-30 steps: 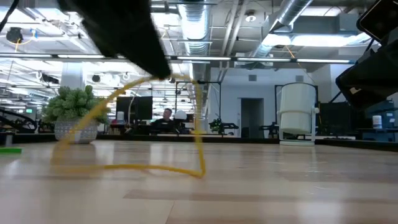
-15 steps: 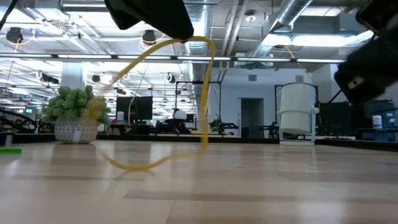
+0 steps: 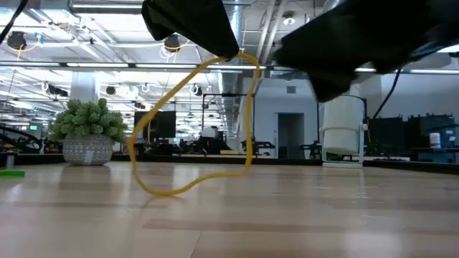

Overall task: Pick and place rubber bands into bin
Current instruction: Put the yellow rubber band into the black basket

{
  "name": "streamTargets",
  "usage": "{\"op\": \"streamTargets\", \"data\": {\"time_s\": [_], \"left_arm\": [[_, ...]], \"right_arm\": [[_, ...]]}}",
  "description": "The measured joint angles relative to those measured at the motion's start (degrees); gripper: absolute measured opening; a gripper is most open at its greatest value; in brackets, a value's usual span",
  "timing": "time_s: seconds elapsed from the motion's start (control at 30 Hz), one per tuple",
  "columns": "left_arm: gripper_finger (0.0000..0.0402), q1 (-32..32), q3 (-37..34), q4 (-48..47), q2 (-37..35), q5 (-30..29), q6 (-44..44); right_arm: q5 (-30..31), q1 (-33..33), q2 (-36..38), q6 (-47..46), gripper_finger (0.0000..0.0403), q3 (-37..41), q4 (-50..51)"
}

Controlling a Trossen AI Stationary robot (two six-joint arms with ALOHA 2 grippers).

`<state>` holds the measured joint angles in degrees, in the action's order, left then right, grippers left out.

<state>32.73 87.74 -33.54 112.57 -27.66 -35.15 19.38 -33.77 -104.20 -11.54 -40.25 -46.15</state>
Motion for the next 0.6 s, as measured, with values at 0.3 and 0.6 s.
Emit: {"op": "streamTargets", "data": {"time_s": [0.3, 0.6], "left_arm": [[0.0, 0.0, 0.0, -0.1, 0.0, 0.3, 0.2], [0.0, 0.0, 0.0, 0.1, 0.0, 0.3, 0.3]], "right_arm": [[-6.0, 2.8, -4.2, 0.0, 0.0073, -8.3, 7.9], [-6.0, 2.8, -4.3, 0.0, 0.0073, -8.5, 7.1]]}}
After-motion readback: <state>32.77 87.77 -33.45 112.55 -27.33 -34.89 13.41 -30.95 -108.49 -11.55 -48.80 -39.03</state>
